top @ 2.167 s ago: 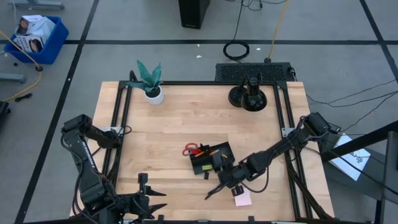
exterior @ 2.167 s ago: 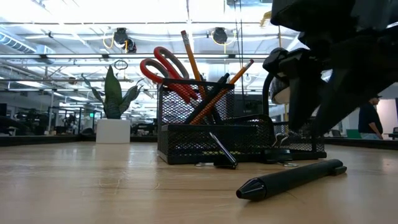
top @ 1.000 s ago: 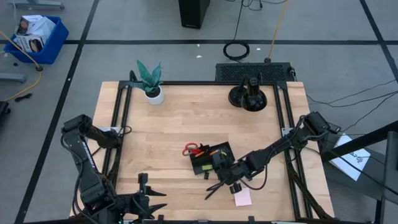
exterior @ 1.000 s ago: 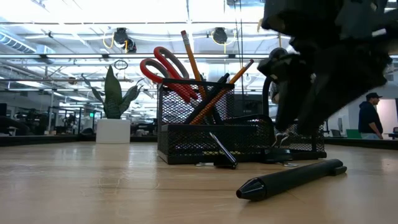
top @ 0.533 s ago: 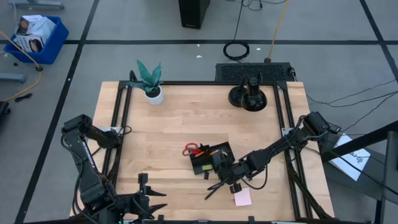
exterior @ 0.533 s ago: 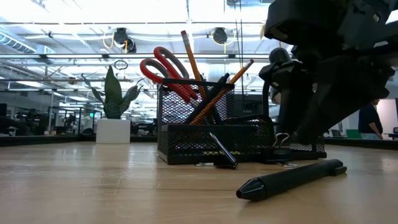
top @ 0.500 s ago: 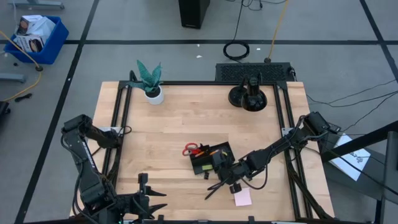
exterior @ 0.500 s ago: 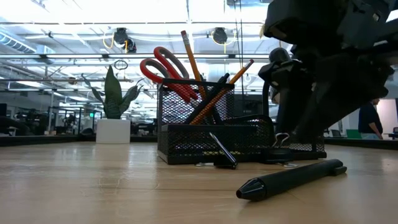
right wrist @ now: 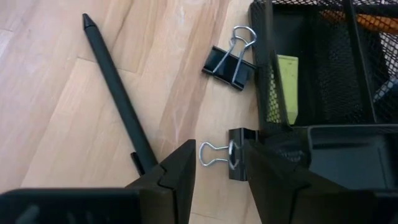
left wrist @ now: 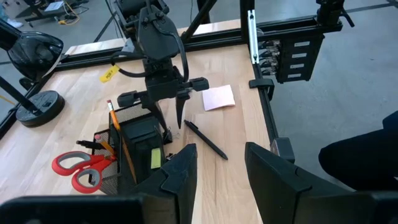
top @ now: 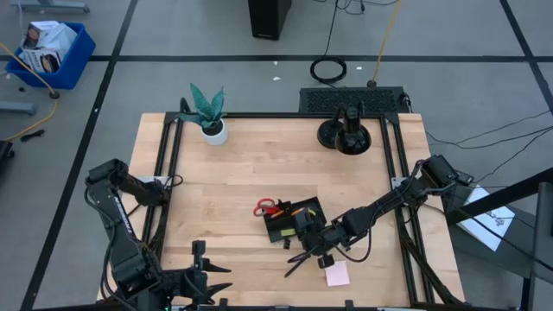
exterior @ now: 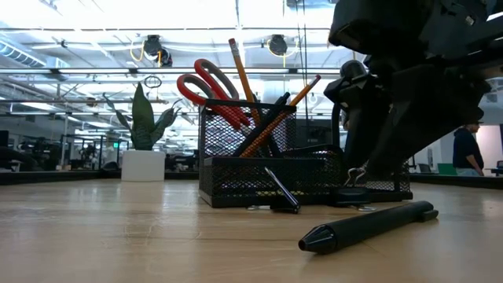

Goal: Pick and place office supplies into organizer
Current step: Put the middle black binder clip into the black desk organizer

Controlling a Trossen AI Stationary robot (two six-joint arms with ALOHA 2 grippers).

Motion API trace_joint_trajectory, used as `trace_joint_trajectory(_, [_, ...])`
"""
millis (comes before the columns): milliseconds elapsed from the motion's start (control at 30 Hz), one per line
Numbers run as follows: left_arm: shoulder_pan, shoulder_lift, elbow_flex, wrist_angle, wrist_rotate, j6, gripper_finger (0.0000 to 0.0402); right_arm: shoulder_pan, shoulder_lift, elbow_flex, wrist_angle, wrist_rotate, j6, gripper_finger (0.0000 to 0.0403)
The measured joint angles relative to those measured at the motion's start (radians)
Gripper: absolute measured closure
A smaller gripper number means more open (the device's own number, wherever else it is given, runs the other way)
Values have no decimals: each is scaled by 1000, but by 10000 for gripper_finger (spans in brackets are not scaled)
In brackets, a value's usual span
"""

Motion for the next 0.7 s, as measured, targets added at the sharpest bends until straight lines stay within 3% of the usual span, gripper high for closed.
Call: trace_joint_trajectory(700, [0, 0, 0, 0, 0, 0, 261, 0, 9, -1, 5, 0, 8, 314])
